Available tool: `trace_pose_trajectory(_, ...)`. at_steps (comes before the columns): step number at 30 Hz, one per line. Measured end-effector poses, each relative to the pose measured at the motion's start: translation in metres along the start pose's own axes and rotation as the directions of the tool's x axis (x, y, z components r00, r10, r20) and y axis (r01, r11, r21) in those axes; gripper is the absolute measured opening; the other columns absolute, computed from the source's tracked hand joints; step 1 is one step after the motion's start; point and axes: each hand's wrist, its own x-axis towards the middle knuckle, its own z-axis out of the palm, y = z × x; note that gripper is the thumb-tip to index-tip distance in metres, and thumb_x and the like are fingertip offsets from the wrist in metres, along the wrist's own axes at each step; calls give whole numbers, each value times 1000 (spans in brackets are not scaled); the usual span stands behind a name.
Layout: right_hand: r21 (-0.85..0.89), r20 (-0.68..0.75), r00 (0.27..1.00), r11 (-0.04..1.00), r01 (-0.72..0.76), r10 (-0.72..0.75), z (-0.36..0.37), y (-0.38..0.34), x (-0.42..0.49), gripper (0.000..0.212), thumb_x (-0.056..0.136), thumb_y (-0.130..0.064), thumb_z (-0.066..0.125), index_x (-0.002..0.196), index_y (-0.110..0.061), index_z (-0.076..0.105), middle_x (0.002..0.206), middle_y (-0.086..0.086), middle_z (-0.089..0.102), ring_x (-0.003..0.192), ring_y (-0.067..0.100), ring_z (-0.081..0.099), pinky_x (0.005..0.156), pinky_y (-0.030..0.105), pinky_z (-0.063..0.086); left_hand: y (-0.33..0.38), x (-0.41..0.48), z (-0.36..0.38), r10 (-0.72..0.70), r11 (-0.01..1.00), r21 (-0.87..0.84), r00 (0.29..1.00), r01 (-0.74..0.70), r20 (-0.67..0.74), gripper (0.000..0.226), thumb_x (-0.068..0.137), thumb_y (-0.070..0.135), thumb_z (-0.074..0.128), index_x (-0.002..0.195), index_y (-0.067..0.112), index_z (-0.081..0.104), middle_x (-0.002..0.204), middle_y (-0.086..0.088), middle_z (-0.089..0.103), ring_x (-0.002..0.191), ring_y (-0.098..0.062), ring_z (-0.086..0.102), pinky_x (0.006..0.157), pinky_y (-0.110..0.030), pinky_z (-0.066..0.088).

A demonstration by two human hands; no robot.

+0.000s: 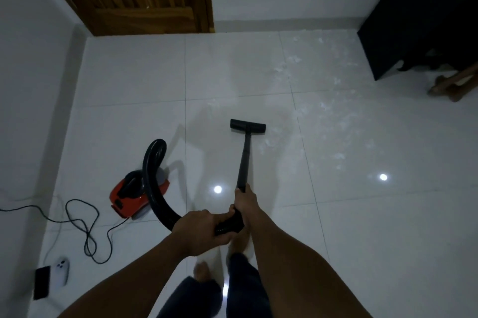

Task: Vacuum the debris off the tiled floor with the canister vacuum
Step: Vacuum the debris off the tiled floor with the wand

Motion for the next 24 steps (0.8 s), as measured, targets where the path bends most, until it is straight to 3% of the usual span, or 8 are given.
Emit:
trace_pose_trajectory(6, 65, -38, 999, 998, 10, -8, 2, 93, -49, 46, 99, -30, 44, 145, -28, 43, 88, 10, 61, 67, 24, 59, 69, 39, 54, 19, -71, 57, 59, 994, 86, 998, -62, 33, 75, 84, 80, 30, 149, 45, 29, 82, 4, 70, 71, -10, 65, 72, -31, 55)
trace_pose_trajectory(10, 75, -99, 995, 997, 3, 4, 13, 164, -73, 55, 93, -38, 45, 148, -35, 39, 109, 17, 64, 72, 26, 63, 76, 46, 63, 24, -128, 101, 106, 989, 104, 994, -109, 35, 71, 85, 79, 30, 146, 45, 35, 82, 4, 70, 70, -10, 65, 70, -30, 55)
trace_pose_trajectory(14, 52, -132, 991, 998, -25, 31, 22, 237, -86, 58, 86, -40, 44, 144, -35, 42, 123, 19, 60, 86, 31, 67, 78, 52, 63, 39, -181, 132, 131, 980, 139, 988, -141, 77, 66, 87, 78, 32, 144, 47, 36, 85, 3, 71, 75, -13, 66, 73, -34, 55)
trace_pose_trajectory(18, 25, -123, 992, 999, -25, 28, 18, 274, -123, 50, 95, -35, 46, 143, -23, 43, 124, 14, 59, 102, 27, 65, 91, 48, 59, 50, -212, 153, 154, 972, 161, 980, -173, 122, 70, 82, 82, 26, 142, 48, 37, 84, 4, 70, 75, -13, 65, 73, -37, 55)
trace_pose_trajectory(21, -25, -131, 991, 999, -39, 36, 15, 323, -94, 73, 81, -46, 52, 149, -24, 37, 143, 12, 50, 118, 26, 53, 110, 51, 44, 59, -222, 170, 174, 966, 170, 975, -197, 142, 72, 82, 84, 24, 141, 47, 39, 85, 4, 69, 75, -13, 65, 72, -38, 55)
trace_pose_trajectory(23, 2, -136, 990, 999, -46, 46, 8, 329, -100, 72, 81, -45, 53, 148, -24, 39, 132, 5, 51, 125, 34, 55, 108, 52, 47, 64, -223, 178, 184, 964, 168, 972, -208, 148, 72, 82, 83, 25, 142, 46, 40, 85, 4, 70, 75, -13, 65, 71, -37, 55)
trace_pose_trajectory(24, 29, -136, 989, 998, -49, 52, 4, 322, -118, 63, 86, -41, 53, 145, -23, 43, 125, 4, 55, 118, 35, 60, 102, 51, 52, 67, -223, 181, 189, 963, 163, 970, -212, 151, 71, 83, 82, 26, 142, 45, 40, 85, 3, 70, 75, -13, 65, 70, -36, 55)
